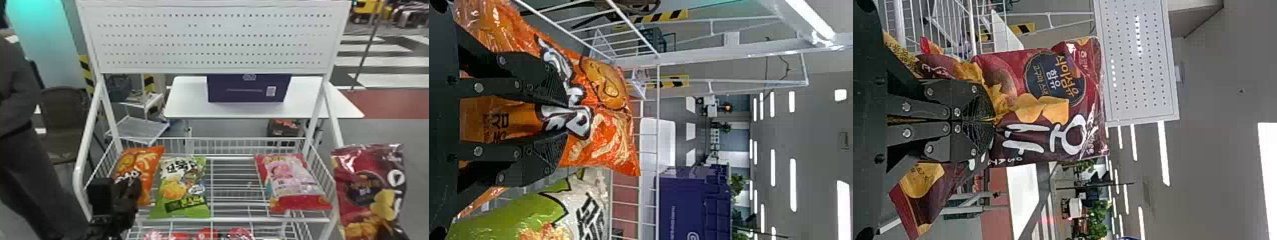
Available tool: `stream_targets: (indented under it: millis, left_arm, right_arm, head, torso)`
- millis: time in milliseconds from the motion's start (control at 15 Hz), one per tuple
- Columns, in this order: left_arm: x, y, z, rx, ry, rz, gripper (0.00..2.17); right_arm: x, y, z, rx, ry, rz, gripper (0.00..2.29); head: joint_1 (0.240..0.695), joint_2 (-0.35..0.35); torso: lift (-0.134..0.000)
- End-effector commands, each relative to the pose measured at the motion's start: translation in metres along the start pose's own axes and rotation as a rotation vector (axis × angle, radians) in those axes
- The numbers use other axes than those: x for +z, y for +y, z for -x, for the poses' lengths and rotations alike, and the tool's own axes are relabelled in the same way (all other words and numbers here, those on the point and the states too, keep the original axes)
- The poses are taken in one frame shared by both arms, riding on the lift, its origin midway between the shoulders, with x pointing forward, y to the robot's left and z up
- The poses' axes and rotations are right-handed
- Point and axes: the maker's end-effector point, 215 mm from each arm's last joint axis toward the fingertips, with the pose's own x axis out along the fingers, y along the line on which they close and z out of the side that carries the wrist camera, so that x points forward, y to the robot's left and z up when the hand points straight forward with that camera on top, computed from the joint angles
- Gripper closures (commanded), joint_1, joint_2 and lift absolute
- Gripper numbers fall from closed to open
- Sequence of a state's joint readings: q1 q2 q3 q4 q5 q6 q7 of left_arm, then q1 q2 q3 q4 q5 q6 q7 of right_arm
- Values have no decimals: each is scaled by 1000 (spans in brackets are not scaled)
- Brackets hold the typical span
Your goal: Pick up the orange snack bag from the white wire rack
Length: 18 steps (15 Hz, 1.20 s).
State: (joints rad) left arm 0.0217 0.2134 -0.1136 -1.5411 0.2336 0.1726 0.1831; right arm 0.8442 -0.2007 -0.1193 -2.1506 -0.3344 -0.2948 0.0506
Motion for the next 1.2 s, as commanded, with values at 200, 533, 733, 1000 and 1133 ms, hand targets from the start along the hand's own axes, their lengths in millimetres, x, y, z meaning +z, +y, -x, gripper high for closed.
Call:
stream_targets:
  millis: [200, 533, 733, 1000, 1133]
  left_arm:
    - [45, 7, 60, 7, -119, 37, 2142]
    - [72, 7, 163, -51, -179, 67, 2142]
    - [78, 12, 209, -54, -251, 107, 2142]
    - [74, 24, 233, -39, -291, 132, 2142]
    - [72, 26, 232, -36, -287, 128, 2142]
  right_arm:
    - [-4, 1, -1, 3, 8, 1, 2189]
    - [-5, 1, -1, 3, 8, 0, 2189]
    - [-8, 1, -1, 3, 13, -1, 2189]
    - [-7, 1, -1, 5, 13, -2, 2189]
    - [-6, 1, -1, 5, 11, -2, 2189]
  head:
    - [499, 0]
    - [499, 0]
    - [499, 0]
    - [499, 0]
    - [499, 0]
  torso:
    - [0]
    - [0]
    - [0]
    - [0]
    - [0]
